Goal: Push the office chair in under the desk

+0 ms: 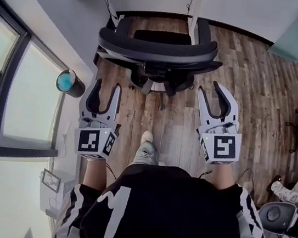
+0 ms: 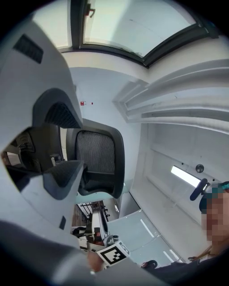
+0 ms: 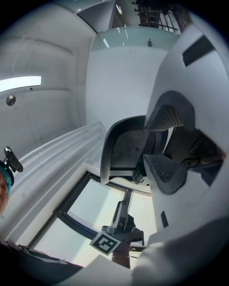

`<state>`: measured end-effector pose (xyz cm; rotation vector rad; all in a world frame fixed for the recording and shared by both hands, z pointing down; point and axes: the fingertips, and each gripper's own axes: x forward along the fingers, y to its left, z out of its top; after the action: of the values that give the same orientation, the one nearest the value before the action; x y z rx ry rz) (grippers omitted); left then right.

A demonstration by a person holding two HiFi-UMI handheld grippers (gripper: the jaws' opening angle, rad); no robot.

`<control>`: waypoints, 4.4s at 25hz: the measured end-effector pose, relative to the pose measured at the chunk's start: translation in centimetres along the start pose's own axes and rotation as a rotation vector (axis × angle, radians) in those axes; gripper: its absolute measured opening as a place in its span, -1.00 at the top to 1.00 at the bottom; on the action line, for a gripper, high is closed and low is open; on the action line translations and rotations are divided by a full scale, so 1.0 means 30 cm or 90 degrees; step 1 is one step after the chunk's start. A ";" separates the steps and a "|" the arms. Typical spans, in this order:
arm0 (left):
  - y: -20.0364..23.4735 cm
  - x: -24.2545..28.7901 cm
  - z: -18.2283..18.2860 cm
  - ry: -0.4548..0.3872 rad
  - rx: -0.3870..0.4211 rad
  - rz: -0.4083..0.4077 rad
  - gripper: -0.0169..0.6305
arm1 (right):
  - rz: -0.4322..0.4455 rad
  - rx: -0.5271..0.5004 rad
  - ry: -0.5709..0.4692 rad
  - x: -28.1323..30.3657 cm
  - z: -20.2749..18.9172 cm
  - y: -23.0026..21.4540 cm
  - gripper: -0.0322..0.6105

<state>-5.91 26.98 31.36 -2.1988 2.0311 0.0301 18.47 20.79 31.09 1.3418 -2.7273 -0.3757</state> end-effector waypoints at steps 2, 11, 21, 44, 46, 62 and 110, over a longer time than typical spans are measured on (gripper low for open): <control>0.052 0.051 0.016 0.000 0.008 -0.003 0.21 | -0.006 -0.006 0.003 0.051 0.002 -0.034 0.35; 0.184 0.242 0.025 0.031 0.018 -0.021 0.09 | -0.035 -0.049 0.026 0.187 0.026 -0.145 0.16; 0.197 0.380 -0.020 0.081 0.069 -0.114 0.09 | -0.027 -0.090 0.065 0.280 -0.023 -0.157 0.15; 0.208 0.493 -0.038 0.091 0.101 -0.216 -0.18 | -0.005 0.000 0.072 0.374 -0.052 -0.192 0.15; 0.196 0.502 -0.041 0.091 0.087 -0.226 -0.08 | -0.012 0.002 0.074 0.381 -0.055 -0.197 0.15; 0.163 0.497 -0.043 0.073 0.037 -0.073 -0.02 | -0.043 -0.003 0.075 0.417 -0.067 -0.259 0.15; 0.064 0.644 -0.036 0.028 0.004 0.003 0.09 | 0.023 -0.008 0.107 0.605 -0.129 -0.497 0.15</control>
<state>-6.28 7.59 30.03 -2.2099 2.0565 -0.0234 19.50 -2.98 30.40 1.2575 -2.6037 -0.2632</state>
